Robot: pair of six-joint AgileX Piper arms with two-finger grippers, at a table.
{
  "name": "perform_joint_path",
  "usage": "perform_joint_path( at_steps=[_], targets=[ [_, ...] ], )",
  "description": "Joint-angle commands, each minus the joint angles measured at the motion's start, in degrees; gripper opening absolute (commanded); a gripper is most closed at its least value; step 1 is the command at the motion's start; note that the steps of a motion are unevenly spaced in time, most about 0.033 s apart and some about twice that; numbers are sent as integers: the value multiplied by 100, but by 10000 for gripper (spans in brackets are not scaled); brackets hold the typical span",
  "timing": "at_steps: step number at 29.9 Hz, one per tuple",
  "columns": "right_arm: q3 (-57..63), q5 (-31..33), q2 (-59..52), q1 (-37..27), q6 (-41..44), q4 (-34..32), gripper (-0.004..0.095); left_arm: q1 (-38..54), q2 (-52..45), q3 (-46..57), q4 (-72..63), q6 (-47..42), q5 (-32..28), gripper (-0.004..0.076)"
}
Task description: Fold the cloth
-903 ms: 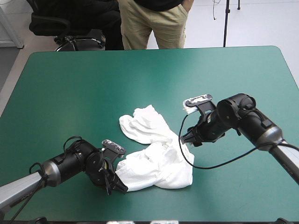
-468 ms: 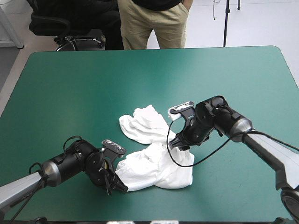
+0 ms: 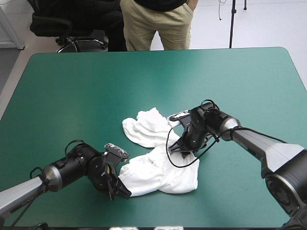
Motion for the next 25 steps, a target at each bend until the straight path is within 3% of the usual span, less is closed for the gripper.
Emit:
perform_joint_path(
  at_steps=[1,4,8,16,25],
  targets=[
    [-115,-46,-12,-1,-62,45,334,-61,15,12,-460,-27,-326,-18],
    [-115,45,54,8,-93,83,236,-61,15,12,-460,-27,-339,-18],
    [-115,113,-77,8,-93,60,-17,-50,15,-101,-295,-60,-325,-18],
    [-351,122,-1151,8,16,-260,-17,-50,-181,-1285,1143,-759,195,-18],
    [-1683,173,-2175,8,270,-792,-17,48,-375,-3465,2512,-977,922,-18]
  ],
)
